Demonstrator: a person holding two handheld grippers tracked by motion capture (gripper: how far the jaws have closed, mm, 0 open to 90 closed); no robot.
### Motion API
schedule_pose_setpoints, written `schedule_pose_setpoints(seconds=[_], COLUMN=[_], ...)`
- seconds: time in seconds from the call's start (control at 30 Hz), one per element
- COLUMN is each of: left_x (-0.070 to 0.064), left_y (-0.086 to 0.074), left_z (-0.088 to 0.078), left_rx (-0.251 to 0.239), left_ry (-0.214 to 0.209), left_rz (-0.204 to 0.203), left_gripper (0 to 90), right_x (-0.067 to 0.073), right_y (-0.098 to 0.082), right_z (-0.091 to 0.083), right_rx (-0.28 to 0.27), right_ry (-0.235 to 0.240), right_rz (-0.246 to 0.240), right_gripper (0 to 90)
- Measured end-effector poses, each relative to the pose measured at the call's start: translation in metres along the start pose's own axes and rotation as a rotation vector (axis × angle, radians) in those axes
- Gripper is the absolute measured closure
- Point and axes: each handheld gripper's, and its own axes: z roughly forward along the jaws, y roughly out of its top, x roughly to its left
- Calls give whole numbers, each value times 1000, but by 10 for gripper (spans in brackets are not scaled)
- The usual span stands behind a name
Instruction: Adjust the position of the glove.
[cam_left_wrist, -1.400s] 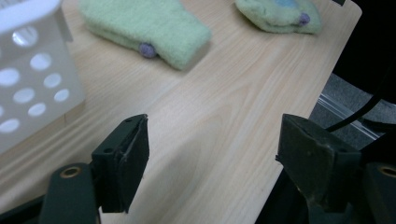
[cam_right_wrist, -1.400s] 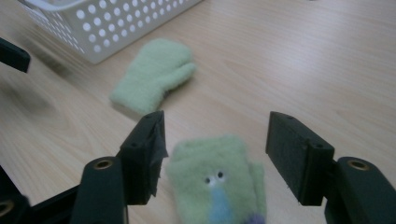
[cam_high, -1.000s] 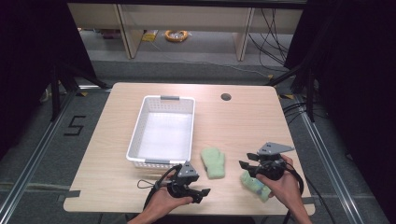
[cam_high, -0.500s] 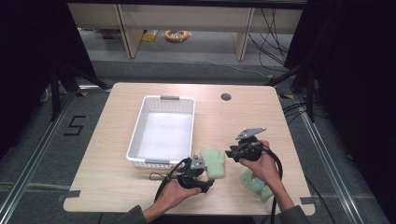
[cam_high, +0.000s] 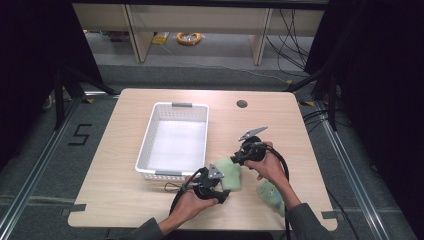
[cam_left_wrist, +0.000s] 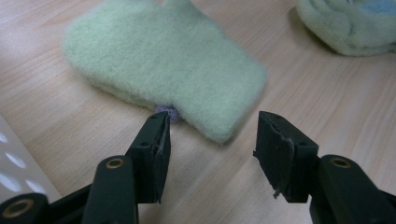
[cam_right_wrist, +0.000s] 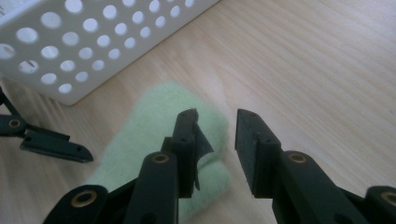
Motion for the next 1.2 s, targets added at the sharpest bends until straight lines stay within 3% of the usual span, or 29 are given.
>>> schedule_pose_setpoints(seconds=[0.03,0.07,0.1,0.13,0.2,0.27,0.3,0.33,0.37,0.4,0.47,0.5,0.53,0.57,0.6,0.63,0.7,0.73,0.8,0.83,0.93,0.97,1.0,1.03,1.07,1.1,1.17,1.2], left_x=[2,4,4,4,2,6,5,6,7,7,6,6,6,6,6,6,7,7,9,9,10,10,10,9,9,9,6,4], left_y=[0,1,1,0,-1,1,1,1,1,1,0,0,-1,-1,-1,-1,-1,-2,-2,-2,-2,-2,-2,-3,-2,-2,-2,-1], left_z=[0,2,2,3,3,3,4,3,3,4,4,3,2,1,1,1,0,0,-1,-1,-3,-3,-3,-4,-4,-4,-4,-3], left_rx=[15,20,20,17,18,16,8,6,13,11,6,9,3,-7,-7,-11,-4,-9,-2,-14,-16,-13,-14,-19,-20,-20,-24,-34], left_ry=[12,31,31,5,-6,0,-7,18,31,13,30,8,-2,17,17,13,15,-4,-8,-12,-14,-22,-24,-12,-24,-24,-11,-23], left_rz=[20,19,19,1,-28,19,-2,8,21,19,36,40,28,50,50,49,58,40,58,43,62,63,50,34,26,26,23,11], left_gripper=[458,470,477,477,514,539,560,584,610,655,685,777,777,861,890,890,895,895,895,895,896,896,896,893,788,704,630,578], right_x=[-1,1,1,-3,-5,-7,-5,-7,-6,-5,-6,-9,-9,-9,-9,-10,-10,-10,-9,-9,-8,-7,-7,-7,-8,-8,-10,-12], right_y=[2,3,3,4,7,9,10,12,12,13,13,13,13,12,12,11,9,9,9,9,9,8,8,7,6,6,4,5], right_z=[2,3,3,7,12,15,17,19,21,25,29,31,31,30,30,31,28,28,27,24,19,16,15,13,13,13,14,15], right_rx=[9,38,38,24,23,26,33,31,35,78,76,82,82,76,76,78,74,86,77,60,52,67,47,51,53,53,31,15], right_ry=[19,22,22,28,32,44,55,54,51,43,39,77,77,58,58,53,94,56,66,93,70,38,74,66,26,26,50,56], right_rz=[-2,36,36,-3,0,2,17,-5,-2,21,10,9,9,25,25,18,-5,15,7,7,11,21,-10,6,25,25,10,30], right_gripper=[699,699,699,699,699,698,698,700,700,708,723,787,787,859,859,881,900,900,900,900,900,900,900,900,900,900,900,865])
